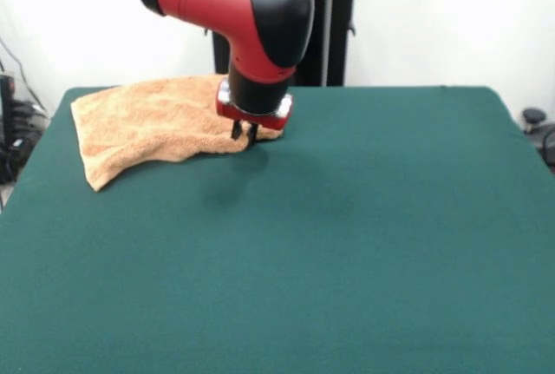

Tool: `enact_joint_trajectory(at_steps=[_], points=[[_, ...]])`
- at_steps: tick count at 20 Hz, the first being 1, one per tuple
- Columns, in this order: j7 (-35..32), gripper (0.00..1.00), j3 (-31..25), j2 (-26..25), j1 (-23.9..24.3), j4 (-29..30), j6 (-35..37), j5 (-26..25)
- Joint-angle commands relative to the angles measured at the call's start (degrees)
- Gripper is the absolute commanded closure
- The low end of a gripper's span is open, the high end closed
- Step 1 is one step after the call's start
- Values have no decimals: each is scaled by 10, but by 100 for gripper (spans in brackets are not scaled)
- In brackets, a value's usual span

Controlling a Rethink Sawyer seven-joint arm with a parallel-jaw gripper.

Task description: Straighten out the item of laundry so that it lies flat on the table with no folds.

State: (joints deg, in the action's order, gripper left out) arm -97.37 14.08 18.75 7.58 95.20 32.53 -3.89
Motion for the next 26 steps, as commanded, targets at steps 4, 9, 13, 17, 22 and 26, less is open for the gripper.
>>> enact_joint_trajectory(at_steps=[4, 9, 13, 17, 22, 26], points=[[-41, 100, -122, 66, 106, 105, -147, -11], [-65, 100, -130, 49, 79, 54, -118, 4], [-90, 100, -123, 29, 46, 6, -104, 25], [-114, 100, -117, 20, 26, -9, -99, 44], [-125, 100, -117, 13, 12, -21, -95, 62], [-138, 100, -115, 0, -2, -37, -94, 83]])
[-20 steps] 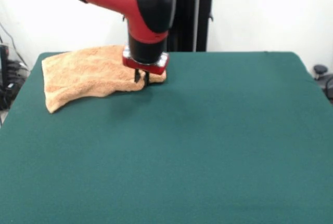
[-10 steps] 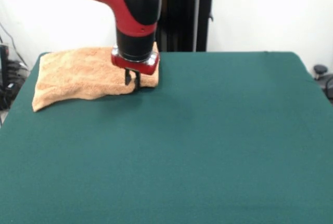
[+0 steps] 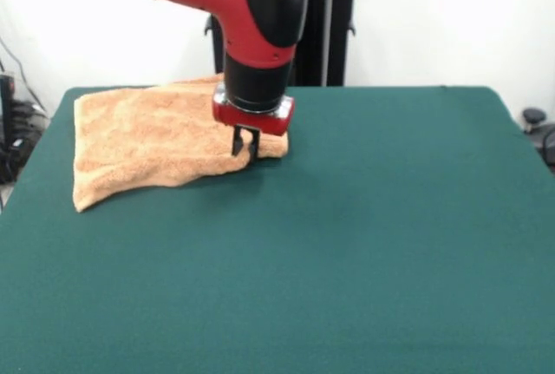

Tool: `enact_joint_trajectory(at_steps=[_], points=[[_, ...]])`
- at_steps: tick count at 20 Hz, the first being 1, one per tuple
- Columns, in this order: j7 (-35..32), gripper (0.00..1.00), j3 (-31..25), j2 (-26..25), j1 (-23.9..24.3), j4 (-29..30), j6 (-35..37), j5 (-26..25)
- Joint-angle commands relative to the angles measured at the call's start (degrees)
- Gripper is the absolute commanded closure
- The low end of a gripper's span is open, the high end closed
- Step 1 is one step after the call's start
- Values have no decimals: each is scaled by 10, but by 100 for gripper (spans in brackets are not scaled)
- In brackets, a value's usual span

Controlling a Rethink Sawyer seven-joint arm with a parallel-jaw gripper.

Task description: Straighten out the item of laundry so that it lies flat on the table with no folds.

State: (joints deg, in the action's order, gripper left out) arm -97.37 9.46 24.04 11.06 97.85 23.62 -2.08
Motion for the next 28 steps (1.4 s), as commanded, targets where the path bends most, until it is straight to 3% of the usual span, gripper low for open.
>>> enact_joint_trajectory(at_steps=[1, 28], points=[[-143, 100, -67, -57, -42, -69, -6, 72], [-201, 100, -30, -147, -143, -217, 37, 250]])
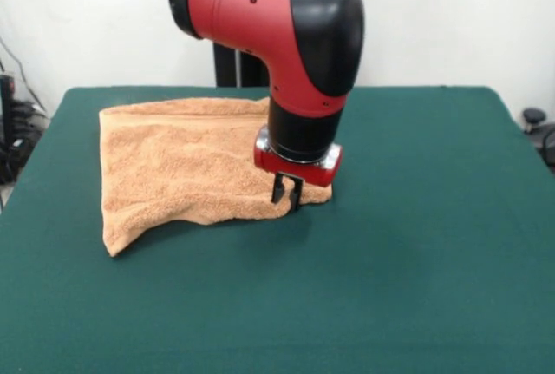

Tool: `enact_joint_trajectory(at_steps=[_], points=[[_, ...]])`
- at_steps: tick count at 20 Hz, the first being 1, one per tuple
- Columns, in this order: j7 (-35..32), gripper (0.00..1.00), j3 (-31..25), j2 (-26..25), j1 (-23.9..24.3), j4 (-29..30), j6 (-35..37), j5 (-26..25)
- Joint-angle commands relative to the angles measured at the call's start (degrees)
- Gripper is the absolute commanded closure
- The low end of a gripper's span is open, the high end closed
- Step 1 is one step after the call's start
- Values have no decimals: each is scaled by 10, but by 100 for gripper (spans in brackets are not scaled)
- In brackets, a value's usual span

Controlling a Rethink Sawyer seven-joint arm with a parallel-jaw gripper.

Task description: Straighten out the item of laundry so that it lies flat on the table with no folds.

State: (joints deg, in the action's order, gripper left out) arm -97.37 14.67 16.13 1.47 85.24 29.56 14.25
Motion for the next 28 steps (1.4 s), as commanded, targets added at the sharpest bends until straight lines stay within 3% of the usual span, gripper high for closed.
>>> enact_joint_trajectory(at_steps=[1, 14, 28], points=[[-205, 100, -81, -71, -51, -95, -21, 94], [-204, 100, -61, -94, -80, -117, -24, 152], [-169, 100, -51, -77, -75, -68, -74, 136]])
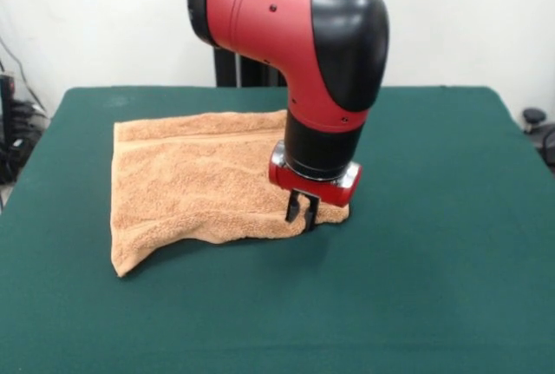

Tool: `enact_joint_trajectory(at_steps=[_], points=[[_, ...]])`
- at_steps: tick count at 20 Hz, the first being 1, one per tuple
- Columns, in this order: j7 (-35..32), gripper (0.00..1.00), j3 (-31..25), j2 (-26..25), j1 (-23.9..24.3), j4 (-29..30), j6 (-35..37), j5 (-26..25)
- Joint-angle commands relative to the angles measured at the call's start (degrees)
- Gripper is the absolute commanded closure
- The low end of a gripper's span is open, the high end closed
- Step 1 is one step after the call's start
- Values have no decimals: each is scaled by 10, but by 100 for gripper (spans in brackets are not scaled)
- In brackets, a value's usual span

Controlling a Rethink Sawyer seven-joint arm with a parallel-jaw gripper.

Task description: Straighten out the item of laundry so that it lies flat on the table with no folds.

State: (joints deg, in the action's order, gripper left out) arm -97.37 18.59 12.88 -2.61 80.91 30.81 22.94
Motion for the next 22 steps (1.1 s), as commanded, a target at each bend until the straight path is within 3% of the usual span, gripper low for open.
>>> enact_joint_trajectory(at_steps=[1, 8, 15, 22], points=[[-168, 100, -90, -44, -34, -22, -90, 48], [-168, 100, -91, -54, -33, -40, -81, 53], [-202, 100, -83, -110, -47, -141, -65, 94], [-242, 100, -52, -148, -69, -202, -31, 131]])
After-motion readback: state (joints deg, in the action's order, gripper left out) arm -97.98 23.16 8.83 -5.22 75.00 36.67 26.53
